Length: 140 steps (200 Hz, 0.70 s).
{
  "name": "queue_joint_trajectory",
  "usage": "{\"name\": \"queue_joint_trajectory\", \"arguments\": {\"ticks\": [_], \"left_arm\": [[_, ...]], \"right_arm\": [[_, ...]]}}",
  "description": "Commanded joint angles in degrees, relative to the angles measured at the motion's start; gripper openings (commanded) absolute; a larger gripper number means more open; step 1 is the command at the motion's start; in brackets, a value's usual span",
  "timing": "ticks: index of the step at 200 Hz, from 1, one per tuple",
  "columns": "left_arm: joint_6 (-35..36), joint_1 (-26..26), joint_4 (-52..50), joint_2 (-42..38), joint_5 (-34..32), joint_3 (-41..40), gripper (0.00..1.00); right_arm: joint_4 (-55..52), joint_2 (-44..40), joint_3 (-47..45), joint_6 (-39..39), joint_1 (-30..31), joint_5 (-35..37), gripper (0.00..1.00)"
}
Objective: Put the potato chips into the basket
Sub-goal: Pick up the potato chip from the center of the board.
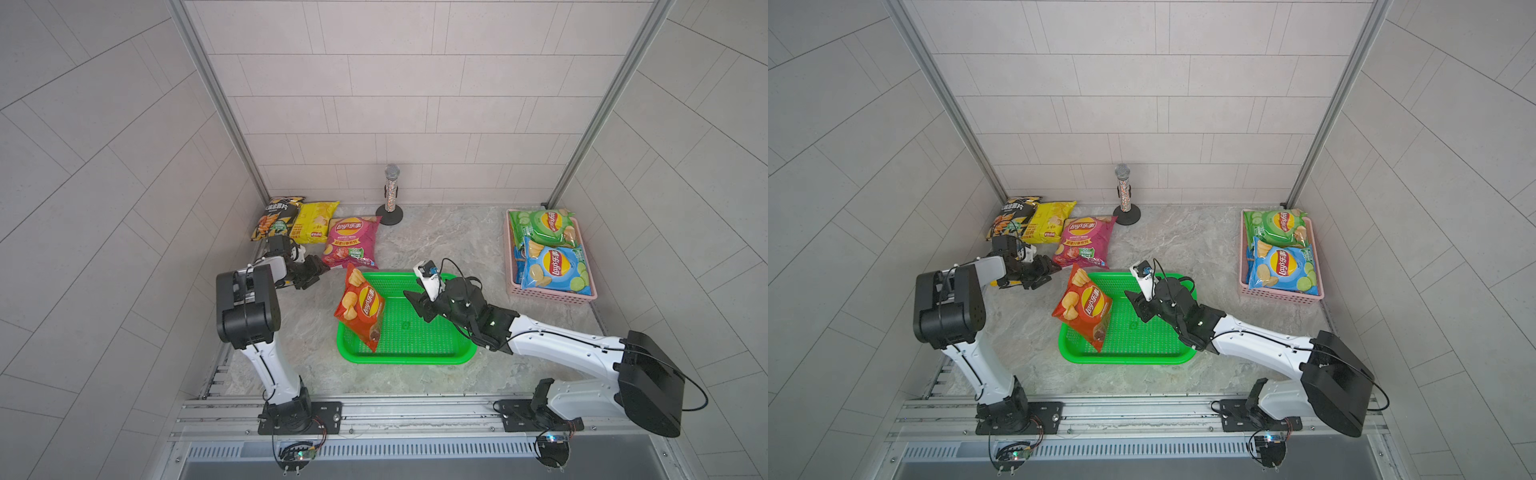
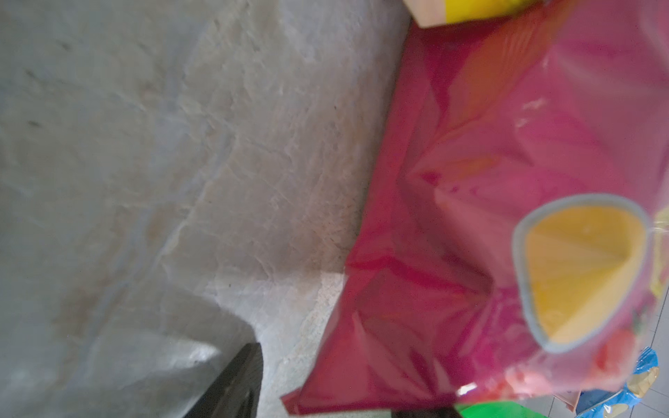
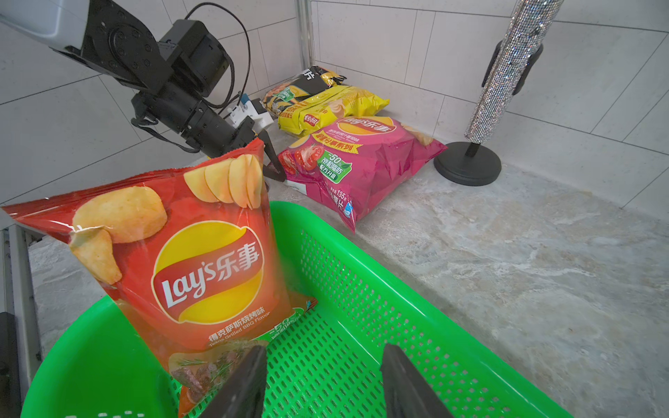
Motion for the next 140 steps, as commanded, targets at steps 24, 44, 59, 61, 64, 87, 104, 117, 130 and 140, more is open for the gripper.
{"name": "queue_joint_trajectory", "arguments": {"ticks": [24,44,59,61,64,87,104,117,130,140], "left_arm": [[-2.1,0.2,1.9,1.0,1.7,2.4,0.59],[-2.4,0.2,1.9,-0.2,1.9,1.8,0.59],[-2.4,0.3,2.5,-2.4,1.4,0.2,0.59],[-2.3,0.2,2.6,-2.7,1.3,-0.1,0.59],[-2.2,0.3,2.7,-3.2,1.0,-0.5,0.59],[-1.1,0.6,4.4,-6.6,-1.6,-3.2,0.61],[-0.4,0.9,4.7,-6.6,-1.4,-3.0,0.62],[0.1,1.1,3.8,-5.3,-1.0,-1.7,0.63],[0.2,1.0,3.6,-3.8,-0.5,-0.7,0.64],[0.0,1.1,3.9,-2.7,-0.4,-0.1,0.64]], "right_arm": [[-1.7,-1.6,1.8,-1.0,-0.2,0.5,0.56],[-2.3,-2.0,1.8,-1.3,-0.2,0.8,0.56],[-2.3,-2.4,1.6,-1.4,-0.2,1.0,0.56],[-2.3,-2.4,1.5,-1.5,-0.2,1.0,0.56],[-2.3,-2.4,1.4,-1.5,-0.2,1.0,0.56],[-2.3,-2.4,1.3,-1.7,-0.2,0.9,0.56],[-2.2,-2.5,1.3,-1.9,-0.2,0.7,0.56],[-2.2,-2.3,1.3,-1.9,-0.2,0.7,0.56],[-2.1,-2.3,1.2,-2.0,-0.2,0.7,0.56],[-2.1,-2.3,1.2,-2.0,-0.2,0.6,0.56]]}}
